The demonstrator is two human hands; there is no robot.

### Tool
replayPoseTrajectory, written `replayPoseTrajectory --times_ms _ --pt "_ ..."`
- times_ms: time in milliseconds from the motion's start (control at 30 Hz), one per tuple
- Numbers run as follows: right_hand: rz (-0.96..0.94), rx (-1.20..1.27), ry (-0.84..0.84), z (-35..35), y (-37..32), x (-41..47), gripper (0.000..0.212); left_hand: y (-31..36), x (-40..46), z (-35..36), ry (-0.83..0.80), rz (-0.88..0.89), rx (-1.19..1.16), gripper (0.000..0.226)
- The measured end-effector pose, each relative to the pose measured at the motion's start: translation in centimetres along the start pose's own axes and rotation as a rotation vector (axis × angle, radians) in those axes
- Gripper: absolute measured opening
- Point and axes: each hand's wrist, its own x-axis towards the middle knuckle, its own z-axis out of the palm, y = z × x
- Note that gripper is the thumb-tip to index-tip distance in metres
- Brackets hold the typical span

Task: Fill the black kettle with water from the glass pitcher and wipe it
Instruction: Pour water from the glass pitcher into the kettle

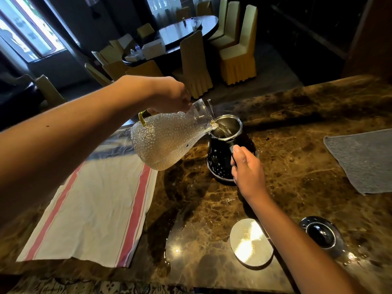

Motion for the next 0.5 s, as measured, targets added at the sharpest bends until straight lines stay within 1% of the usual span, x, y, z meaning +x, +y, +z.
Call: replayPoseTrajectory --times_ms 267,500 --pt "0.019 0.012 -0.015 -0.04 -0.05 -0.02 0.048 -0.1 -0.1 0.35 0.037 -0.015 0.008 0.042" --pt "0.011 0.029 -0.011 0.03 -0.11 -0.09 0.052 0.4 -0.54 0.31 0.071 -0.008 0.009 0.043"
